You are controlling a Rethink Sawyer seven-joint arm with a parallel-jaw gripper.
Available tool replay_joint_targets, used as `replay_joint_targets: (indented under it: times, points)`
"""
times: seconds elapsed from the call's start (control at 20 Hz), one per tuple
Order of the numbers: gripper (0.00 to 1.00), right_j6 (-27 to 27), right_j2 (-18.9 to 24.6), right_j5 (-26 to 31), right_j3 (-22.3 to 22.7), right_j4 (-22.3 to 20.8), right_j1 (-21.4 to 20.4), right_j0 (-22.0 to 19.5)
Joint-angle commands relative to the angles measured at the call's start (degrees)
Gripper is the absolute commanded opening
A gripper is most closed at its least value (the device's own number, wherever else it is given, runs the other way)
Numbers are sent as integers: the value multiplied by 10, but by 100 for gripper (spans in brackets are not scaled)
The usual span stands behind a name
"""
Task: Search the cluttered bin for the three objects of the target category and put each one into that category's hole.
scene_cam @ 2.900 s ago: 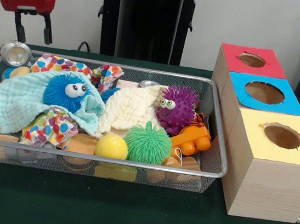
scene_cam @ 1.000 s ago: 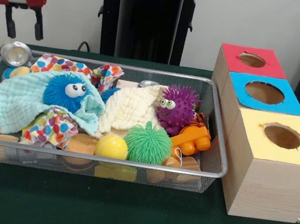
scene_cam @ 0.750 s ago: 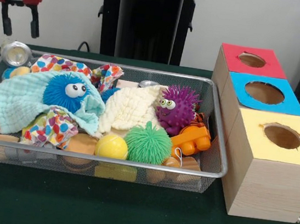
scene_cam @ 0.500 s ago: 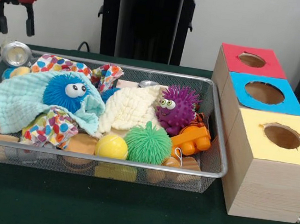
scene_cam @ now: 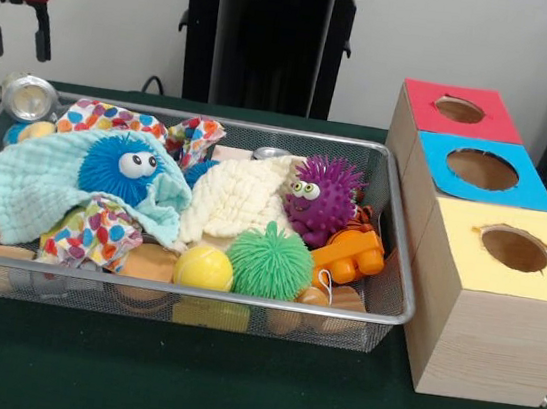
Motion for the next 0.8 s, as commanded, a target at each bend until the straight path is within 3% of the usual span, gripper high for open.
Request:
replay_joint_targets:
  times: [0.05,0.8]
  points:
    - [100,-152,16,38,-9,-34,37,-6]
    - [100,-119,-7,-9,-36,-114,97,6]
